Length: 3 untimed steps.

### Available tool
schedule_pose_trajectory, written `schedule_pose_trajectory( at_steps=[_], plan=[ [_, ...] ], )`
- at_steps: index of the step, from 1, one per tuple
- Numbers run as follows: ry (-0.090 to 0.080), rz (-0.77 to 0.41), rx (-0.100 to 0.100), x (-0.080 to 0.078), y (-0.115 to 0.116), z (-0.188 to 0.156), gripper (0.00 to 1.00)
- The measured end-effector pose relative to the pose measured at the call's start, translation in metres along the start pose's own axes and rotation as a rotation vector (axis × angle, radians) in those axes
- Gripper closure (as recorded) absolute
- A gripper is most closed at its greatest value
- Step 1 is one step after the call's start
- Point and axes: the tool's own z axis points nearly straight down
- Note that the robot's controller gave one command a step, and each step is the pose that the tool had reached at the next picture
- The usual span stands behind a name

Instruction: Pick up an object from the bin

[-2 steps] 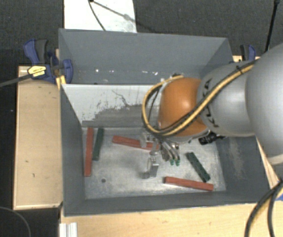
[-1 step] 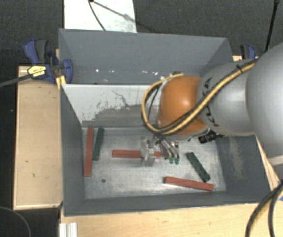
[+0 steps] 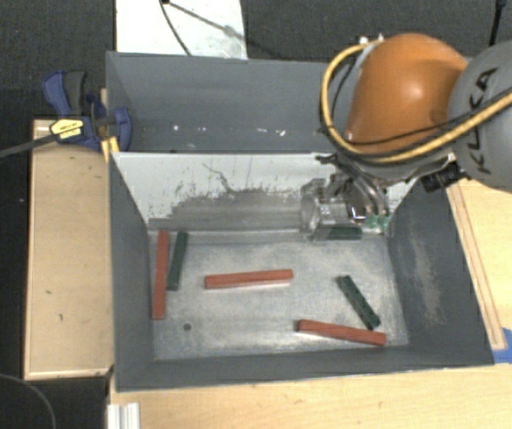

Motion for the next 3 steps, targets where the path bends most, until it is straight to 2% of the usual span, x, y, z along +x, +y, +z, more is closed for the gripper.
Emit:
schedule_pose_trajectory(
  at_steps=[1, 2, 3],
  plan=[
    [0.01, 0.001, 0.0, 0.002, 0.001, 0.005, 0.0],
    [0.019, -0.152, -0.001, 0.04, 0.024, 0.109, 0.0],
    [0.01, -0.146, -0.001, 0.037, 0.023, 0.105, 1.0]
  ],
)
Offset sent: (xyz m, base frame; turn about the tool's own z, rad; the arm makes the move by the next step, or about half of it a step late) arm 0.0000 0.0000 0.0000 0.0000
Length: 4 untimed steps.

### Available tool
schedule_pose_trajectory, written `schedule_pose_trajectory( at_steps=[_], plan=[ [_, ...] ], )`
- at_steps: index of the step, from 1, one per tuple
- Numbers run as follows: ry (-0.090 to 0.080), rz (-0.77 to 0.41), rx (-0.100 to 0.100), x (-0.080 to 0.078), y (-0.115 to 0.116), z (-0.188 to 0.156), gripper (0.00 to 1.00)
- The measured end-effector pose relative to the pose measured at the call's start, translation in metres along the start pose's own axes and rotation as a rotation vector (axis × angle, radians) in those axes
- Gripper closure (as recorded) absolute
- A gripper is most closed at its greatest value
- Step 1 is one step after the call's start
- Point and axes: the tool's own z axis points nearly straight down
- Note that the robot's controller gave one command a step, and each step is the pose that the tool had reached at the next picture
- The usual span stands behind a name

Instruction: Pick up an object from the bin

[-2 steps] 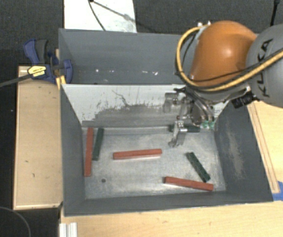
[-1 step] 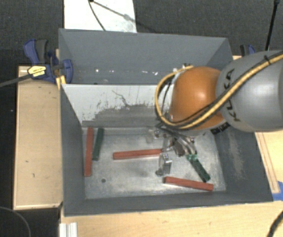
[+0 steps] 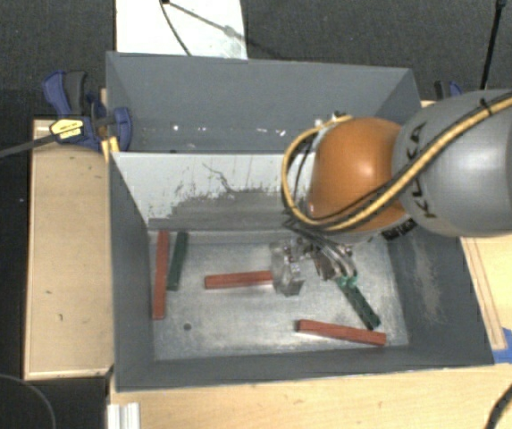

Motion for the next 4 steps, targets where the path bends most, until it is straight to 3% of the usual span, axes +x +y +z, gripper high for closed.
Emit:
schedule_pose_trajectory(
  at_steps=[1, 2, 3, 4],
  plan=[
    [0.0, 0.003, 0.0, 0.0, 0.0, 0.0, 0.0],
    [-0.001, -0.178, 0.0, -0.034, -0.013, 0.063, 0.0],
    [-0.004, -0.174, 0.0, -0.035, -0.012, 0.061, 1.0],
    [-0.007, -0.168, 0.001, -0.011, -0.005, -0.069, 1.0]
  ],
)
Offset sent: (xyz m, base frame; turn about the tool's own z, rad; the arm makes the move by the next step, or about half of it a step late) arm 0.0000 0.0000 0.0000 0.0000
